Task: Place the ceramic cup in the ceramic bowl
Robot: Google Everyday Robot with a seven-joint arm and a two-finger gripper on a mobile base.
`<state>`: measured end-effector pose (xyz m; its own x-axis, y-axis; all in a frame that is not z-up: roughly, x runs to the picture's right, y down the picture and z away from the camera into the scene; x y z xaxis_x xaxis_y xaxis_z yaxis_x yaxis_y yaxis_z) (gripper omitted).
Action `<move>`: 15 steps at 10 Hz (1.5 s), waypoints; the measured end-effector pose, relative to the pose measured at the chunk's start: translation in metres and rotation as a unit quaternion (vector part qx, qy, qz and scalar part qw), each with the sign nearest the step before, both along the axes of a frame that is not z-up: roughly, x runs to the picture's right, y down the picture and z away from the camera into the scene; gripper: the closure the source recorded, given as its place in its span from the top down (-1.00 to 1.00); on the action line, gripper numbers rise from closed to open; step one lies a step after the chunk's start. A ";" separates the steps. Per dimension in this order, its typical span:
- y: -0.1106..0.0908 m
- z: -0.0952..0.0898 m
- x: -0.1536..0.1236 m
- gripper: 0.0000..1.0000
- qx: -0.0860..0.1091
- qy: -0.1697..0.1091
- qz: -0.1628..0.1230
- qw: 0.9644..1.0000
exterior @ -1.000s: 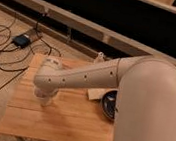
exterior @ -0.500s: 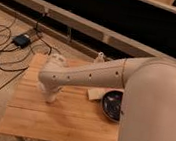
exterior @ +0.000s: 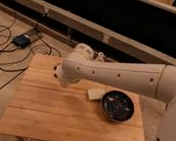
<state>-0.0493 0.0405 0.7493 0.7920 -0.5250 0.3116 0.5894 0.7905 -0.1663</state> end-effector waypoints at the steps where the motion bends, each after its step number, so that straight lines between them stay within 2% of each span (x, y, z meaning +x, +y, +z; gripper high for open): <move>1: -0.008 -0.001 0.024 -1.00 0.006 0.018 0.022 1.000; 3: -0.019 0.000 0.092 -1.00 0.014 0.071 0.081 0.994; 5: -0.019 0.002 0.138 -1.00 0.015 0.111 0.125 0.986; 6: -0.016 0.003 0.164 -1.00 0.013 0.135 0.152 0.979; 8: -0.003 0.004 0.198 -1.00 0.004 0.167 0.188 0.968; 9: 0.006 0.006 0.207 -1.00 -0.004 0.178 0.200 0.964; 13: 0.059 0.019 0.240 -1.00 -0.047 0.217 0.259 0.940; 15: 0.075 0.023 0.245 -1.00 -0.059 0.224 0.274 0.933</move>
